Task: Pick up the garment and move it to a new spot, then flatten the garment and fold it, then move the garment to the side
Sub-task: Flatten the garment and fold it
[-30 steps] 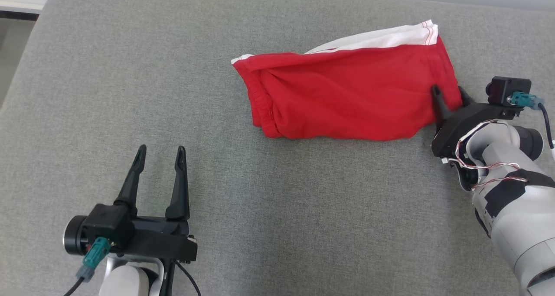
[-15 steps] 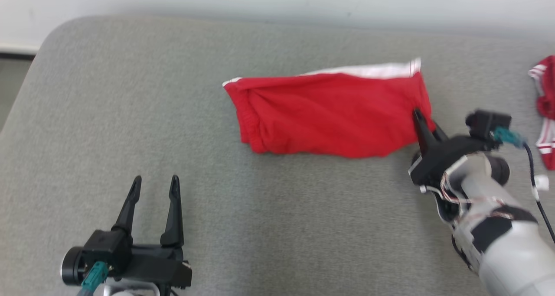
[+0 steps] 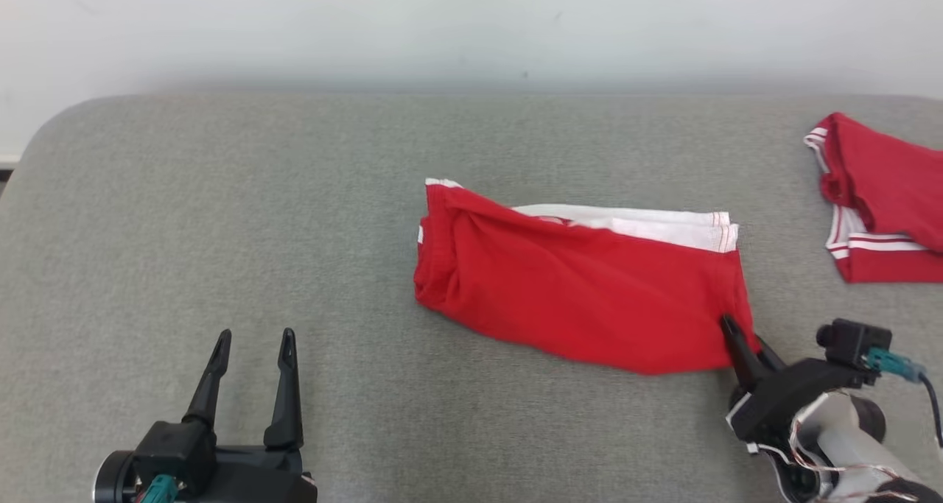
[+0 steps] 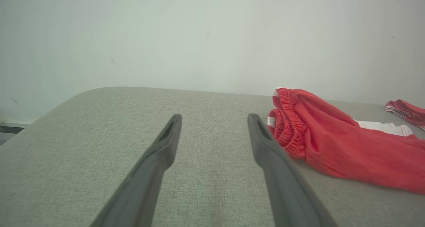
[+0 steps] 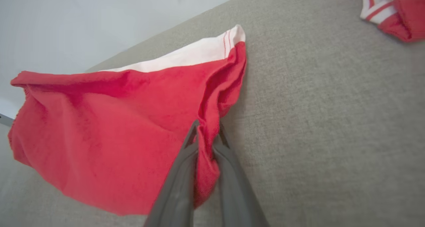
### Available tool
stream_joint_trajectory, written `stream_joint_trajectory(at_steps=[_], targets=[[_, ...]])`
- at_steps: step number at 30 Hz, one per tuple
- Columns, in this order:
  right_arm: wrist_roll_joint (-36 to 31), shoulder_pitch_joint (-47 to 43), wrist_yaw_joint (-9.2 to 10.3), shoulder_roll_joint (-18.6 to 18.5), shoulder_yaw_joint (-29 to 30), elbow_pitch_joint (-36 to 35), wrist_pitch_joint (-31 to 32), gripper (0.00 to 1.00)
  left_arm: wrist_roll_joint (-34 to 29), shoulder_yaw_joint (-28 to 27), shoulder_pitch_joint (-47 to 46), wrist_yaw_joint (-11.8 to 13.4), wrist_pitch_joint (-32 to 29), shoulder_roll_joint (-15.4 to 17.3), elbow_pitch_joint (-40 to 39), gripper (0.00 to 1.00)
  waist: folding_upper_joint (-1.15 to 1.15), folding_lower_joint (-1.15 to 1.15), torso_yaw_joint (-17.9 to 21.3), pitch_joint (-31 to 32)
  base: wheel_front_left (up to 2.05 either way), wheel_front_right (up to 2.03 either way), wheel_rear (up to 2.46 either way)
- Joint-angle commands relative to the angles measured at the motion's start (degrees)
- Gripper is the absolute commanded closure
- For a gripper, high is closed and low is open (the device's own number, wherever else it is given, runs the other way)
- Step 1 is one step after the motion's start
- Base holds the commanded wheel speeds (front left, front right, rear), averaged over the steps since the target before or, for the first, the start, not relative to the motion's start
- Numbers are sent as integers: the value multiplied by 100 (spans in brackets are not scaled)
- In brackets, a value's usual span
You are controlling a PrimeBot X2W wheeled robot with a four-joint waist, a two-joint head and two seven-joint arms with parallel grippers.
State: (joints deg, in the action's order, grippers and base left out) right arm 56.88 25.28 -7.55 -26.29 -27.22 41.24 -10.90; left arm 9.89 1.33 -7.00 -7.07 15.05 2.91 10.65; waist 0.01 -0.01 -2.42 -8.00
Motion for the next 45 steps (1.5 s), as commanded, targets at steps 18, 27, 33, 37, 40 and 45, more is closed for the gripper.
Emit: stream_joint_trajectory(at_steps=[18, 27, 33, 37, 40, 45], targets=[[-1066, 803, 17, 113, 566, 1059, 662, 0, 31, -9, 230, 37, 15, -4, -152, 0, -1, 1, -170, -57, 0, 0, 0], [-1395, 1021, 17, 342, 413, 1899, 1050, 0, -49, 40, 97, 32, 15, -4, -63, 0, -1, 1, -351, -120, 0, 0, 0], [-1334, 1043, 17, 468, 354, 2114, 1177, 100, -61, -43, 172, 47, 15, -4, -76, 0, -1, 1, -312, -78, 0, 0, 0], [-1288, 1152, 19, 215, 419, 2108, 1000, 100, -77, -101, 203, 41, 15, -4, -47, 0, -1, 1, -253, -22, 0, 0, 0], [-1338, 1205, 19, 44, 420, 2118, 915, 100, -76, -111, 202, 37, 15, -4, -42, 0, -1, 1, -231, 0, 0, 0, 0], [-1310, 1342, 18, -140, 397, 2036, 850, 100, -57, -147, 223, 35, 15, -5, -44, 0, -1, 1, -162, 57, 0, 0, 0]])
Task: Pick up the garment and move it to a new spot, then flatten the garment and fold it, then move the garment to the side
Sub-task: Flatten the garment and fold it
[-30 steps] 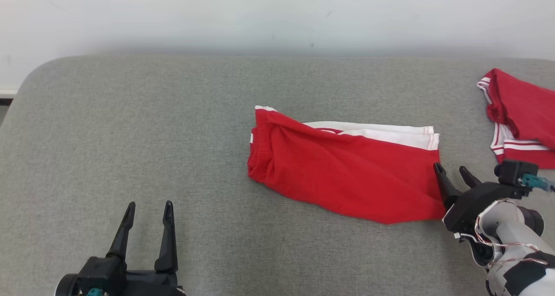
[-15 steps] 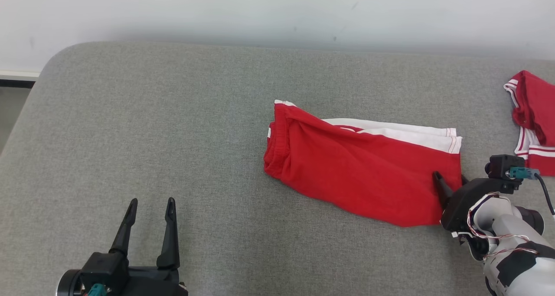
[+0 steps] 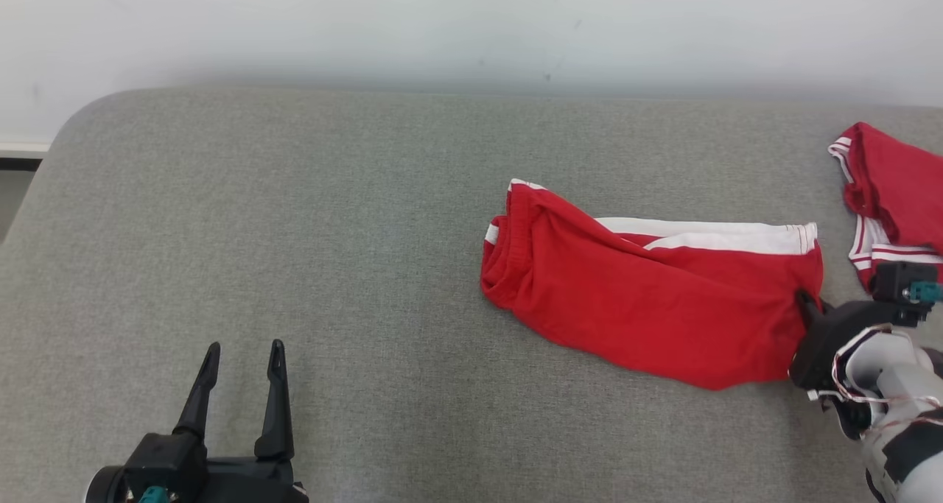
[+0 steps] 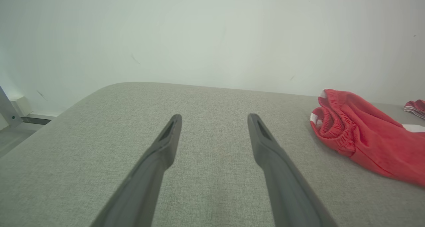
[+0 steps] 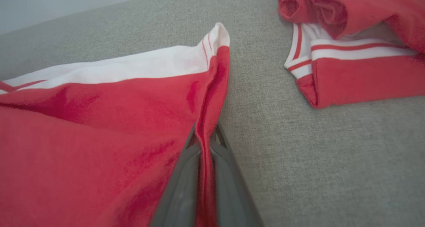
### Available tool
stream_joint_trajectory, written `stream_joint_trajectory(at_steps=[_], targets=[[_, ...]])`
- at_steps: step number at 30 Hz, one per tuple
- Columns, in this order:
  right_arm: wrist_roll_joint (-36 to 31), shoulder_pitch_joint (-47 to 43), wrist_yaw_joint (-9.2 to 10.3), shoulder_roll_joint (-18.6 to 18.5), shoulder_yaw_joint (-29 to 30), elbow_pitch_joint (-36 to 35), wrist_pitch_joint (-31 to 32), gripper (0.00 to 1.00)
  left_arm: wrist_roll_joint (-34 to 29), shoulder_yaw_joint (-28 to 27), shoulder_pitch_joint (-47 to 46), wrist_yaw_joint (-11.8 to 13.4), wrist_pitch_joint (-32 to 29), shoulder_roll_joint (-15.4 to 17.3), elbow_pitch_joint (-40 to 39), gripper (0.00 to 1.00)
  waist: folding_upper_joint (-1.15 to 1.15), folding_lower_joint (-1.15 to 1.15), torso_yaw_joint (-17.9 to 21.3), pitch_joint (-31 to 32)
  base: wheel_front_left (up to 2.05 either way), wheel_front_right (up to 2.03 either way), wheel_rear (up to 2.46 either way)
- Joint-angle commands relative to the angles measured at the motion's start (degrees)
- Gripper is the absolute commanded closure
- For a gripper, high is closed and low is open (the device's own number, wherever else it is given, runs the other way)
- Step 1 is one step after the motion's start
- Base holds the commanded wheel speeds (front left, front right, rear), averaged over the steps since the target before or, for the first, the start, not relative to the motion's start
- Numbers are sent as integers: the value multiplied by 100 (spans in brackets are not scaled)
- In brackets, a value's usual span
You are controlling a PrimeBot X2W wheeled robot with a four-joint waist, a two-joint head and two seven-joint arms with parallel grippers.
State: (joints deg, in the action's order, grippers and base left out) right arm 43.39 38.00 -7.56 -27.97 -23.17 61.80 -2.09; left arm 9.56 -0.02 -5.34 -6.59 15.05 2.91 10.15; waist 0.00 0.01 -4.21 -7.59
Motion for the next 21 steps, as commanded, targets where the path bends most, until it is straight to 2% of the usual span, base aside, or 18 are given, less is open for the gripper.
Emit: stream_joint_trajectory(at_steps=[1, 6, 10, 21], targets=[[48, 83, 19, 9, -15, -44, -28, 100, -16, -22, 69, -9, 15, -5, 4, 0, 0, -1, 36, 27, 0, 0, 0], [134, 145, 18, 29, -37, -280, -18, 100, 11, -50, 152, 10, 15, -5, -2, 0, 0, -1, 155, 92, 0, 0, 0], [190, 158, 18, 180, -225, -737, 45, 100, 33, -9, 204, 59, 15, -5, -57, 0, 0, -1, 244, 139, 0, 0, 0], [288, 308, 18, 840, -655, -1898, 455, 100, 114, 179, 43, 72, 15, -5, 46, 0, 0, -1, 187, 122, 0, 0, 0]])
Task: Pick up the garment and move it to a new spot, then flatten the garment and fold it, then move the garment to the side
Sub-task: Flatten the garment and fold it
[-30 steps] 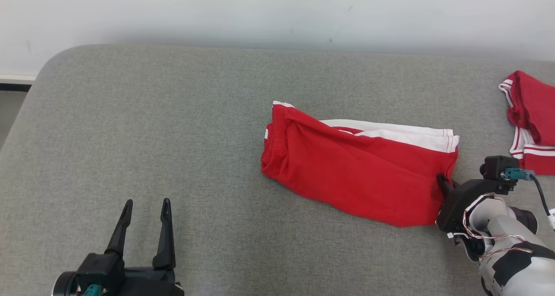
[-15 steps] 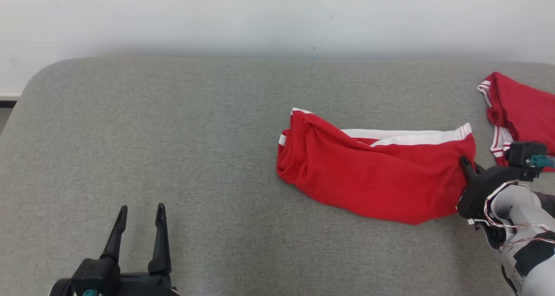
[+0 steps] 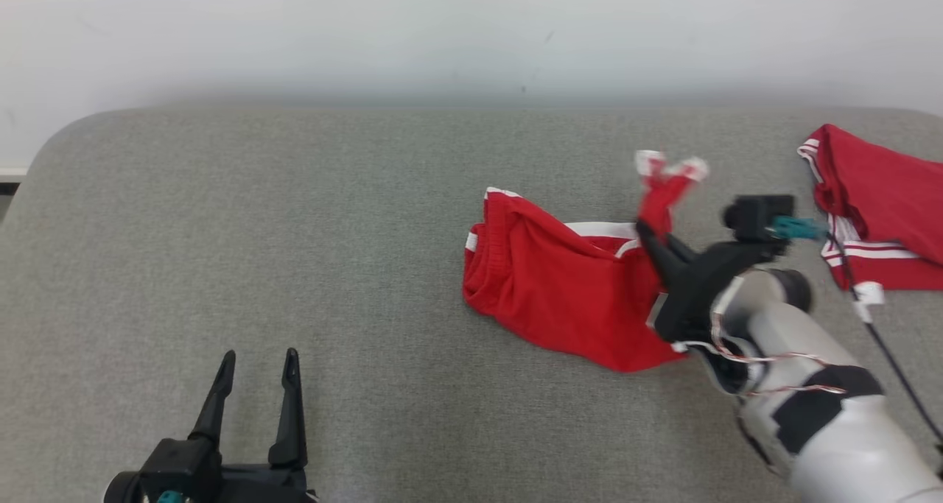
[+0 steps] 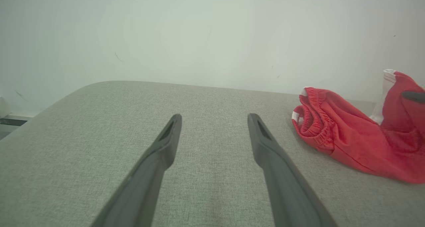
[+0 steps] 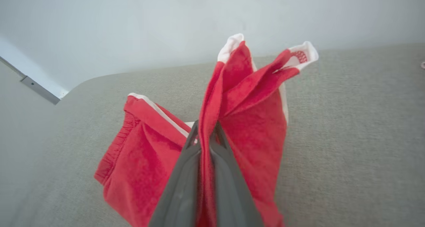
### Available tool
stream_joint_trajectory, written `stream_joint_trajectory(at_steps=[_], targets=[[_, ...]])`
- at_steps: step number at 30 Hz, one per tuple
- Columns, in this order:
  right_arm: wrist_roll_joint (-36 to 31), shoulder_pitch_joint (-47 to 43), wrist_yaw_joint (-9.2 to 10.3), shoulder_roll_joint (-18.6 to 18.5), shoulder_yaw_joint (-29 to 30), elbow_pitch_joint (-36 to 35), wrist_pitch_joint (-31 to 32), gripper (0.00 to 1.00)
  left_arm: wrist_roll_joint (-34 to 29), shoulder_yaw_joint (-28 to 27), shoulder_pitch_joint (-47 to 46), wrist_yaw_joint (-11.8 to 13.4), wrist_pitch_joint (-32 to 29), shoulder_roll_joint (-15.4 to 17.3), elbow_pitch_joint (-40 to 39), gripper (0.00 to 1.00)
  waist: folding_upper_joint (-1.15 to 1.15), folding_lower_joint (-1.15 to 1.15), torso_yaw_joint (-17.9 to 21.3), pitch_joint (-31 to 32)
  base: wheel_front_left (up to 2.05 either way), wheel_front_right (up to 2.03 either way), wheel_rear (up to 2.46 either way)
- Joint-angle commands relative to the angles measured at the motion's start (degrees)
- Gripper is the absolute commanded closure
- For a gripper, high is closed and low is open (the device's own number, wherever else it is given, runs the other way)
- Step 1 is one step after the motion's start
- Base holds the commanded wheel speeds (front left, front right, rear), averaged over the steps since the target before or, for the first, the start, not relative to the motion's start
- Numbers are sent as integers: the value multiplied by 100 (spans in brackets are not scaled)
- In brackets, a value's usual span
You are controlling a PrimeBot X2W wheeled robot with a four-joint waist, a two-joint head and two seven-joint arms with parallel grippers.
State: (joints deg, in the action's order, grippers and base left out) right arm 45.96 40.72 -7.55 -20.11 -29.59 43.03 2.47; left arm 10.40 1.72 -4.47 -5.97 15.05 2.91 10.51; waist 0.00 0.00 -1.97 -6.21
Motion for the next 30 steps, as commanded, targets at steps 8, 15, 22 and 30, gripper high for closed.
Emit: stream_joint_trajectory(at_steps=[8, 15, 22, 30], targets=[[-11, 346, 17, 672, -40, 51, 325, 100, 195, 264, -202, 57, 15, -5, 110, 0, 0, 0, -382, -131, 0, 0, 0], [-173, 631, 17, 1105, 5, 636, 439, 100, 376, 539, -332, 148, 15, -3, 166, 0, 0, 0, -672, -276, 0, 0, 0], [-328, 789, 17, 1341, 1, 1116, 233, 100, 491, 724, -462, 206, 15, -4, 197, 0, 0, 0, -860, -424, 0, 0, 0], [-550, 936, 17, 1514, -151, 1712, -99, 0, 513, 839, -565, 240, 15, -5, 255, 0, 0, 0, -952, -481, 0, 0, 0]])
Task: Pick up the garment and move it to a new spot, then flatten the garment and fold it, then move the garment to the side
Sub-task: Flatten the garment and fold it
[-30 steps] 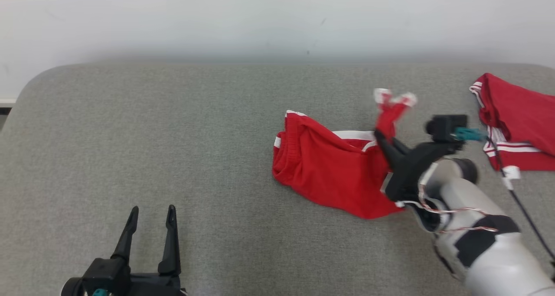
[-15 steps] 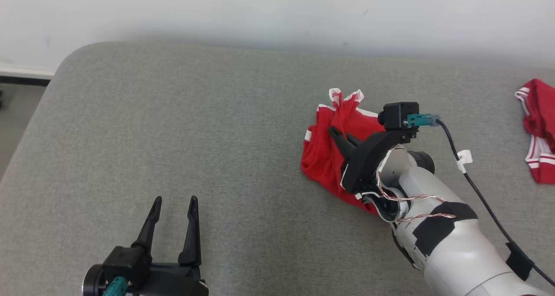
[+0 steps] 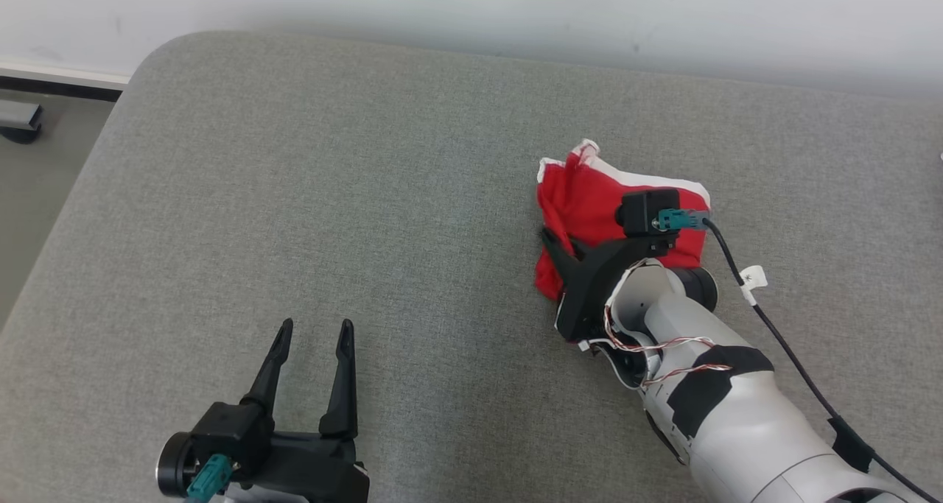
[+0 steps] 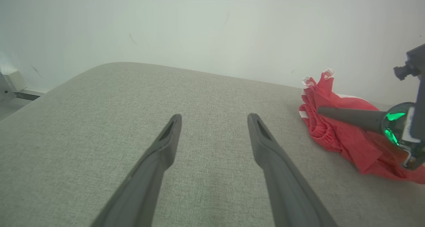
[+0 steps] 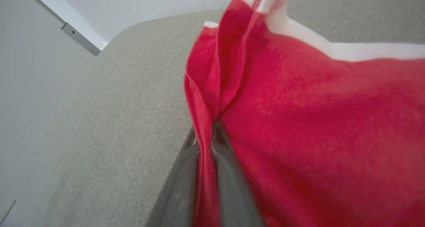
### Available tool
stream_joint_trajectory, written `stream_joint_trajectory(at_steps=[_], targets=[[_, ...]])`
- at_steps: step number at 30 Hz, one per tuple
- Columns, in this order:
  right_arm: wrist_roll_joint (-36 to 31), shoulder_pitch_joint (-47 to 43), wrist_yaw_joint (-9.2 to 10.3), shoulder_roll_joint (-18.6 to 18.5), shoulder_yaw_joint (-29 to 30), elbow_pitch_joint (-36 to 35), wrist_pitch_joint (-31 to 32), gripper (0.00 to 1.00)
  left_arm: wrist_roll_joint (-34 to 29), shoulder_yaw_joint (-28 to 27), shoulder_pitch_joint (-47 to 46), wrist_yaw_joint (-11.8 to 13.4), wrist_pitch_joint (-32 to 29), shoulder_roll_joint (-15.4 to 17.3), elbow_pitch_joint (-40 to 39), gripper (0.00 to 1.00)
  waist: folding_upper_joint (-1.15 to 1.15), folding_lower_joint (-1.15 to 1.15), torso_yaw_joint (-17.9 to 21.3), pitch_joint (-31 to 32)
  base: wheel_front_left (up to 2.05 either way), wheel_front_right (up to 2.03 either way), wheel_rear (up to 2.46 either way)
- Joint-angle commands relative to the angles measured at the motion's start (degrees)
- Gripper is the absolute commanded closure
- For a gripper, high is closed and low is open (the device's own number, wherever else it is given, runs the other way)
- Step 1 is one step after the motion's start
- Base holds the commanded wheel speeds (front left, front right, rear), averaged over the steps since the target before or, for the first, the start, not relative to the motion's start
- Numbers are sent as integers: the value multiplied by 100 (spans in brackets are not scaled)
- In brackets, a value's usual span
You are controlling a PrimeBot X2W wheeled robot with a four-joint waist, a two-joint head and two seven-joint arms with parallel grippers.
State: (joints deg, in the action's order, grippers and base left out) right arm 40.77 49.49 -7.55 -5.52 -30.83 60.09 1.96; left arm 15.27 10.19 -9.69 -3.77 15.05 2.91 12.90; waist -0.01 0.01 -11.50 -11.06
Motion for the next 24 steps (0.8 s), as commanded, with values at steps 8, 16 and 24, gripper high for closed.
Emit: stream_joint_trajectory(at_steps=[8, 16, 24], targets=[[120, 0, 17, -175, -166, -359, -810, 0, -74, -163, 108, 34, 15, -5, 11, 0, 1, -1, 223, 173, 0, 0, 0], [300, -315, 17, -818, -115, -976, -1463, 0, -224, -392, 294, -31, 15, -5, -52, 0, 1, -1, 515, 354, 0, 0, 0], [240, -1038, 17, -1373, 316, -1718, -1708, 0, -427, -723, 513, -117, 15, -5, -143, 0, 1, -1, 831, 534, 0, 0, 0]])
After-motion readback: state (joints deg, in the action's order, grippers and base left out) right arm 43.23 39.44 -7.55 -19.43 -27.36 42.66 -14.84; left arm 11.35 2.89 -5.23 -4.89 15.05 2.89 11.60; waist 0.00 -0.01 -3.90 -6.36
